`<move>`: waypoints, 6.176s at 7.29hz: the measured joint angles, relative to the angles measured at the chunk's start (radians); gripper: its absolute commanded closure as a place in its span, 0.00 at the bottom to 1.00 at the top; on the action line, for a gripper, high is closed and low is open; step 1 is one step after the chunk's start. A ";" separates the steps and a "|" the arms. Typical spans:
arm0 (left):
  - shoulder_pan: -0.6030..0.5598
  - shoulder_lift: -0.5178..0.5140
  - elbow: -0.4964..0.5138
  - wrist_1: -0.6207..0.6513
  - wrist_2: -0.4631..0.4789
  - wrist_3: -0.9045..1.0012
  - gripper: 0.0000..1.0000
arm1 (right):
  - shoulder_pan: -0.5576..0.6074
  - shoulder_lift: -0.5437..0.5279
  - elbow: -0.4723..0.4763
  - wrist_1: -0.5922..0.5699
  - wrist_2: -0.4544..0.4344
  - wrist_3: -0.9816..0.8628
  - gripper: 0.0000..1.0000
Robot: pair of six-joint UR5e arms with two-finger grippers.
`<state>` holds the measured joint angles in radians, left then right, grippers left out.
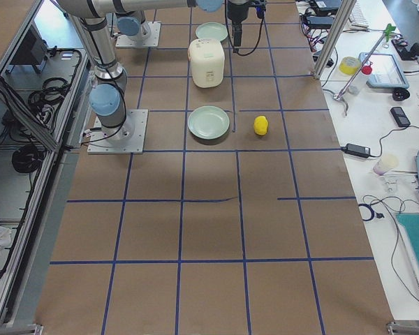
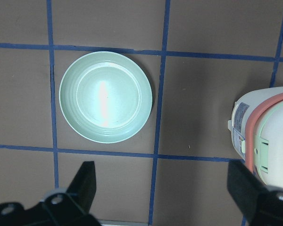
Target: Press rice cooker button
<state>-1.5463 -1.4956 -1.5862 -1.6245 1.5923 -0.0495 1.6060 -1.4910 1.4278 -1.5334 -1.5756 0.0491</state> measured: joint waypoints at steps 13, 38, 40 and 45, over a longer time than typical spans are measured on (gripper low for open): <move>0.000 0.000 0.000 0.000 0.000 0.000 0.00 | 0.007 -0.009 0.003 0.009 0.004 0.004 0.79; 0.000 0.000 0.000 0.000 0.000 0.000 0.00 | 0.262 -0.015 0.237 -0.270 -0.024 0.227 0.00; 0.000 0.000 0.000 0.000 0.000 0.000 0.00 | 0.161 -0.018 0.117 -0.144 -0.025 0.166 0.00; 0.000 0.000 0.000 0.000 0.000 0.000 0.00 | 0.017 -0.022 0.007 -0.032 -0.023 0.044 0.00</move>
<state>-1.5463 -1.4956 -1.5861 -1.6245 1.5923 -0.0491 1.6229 -1.5126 1.4349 -1.5658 -1.5988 0.0932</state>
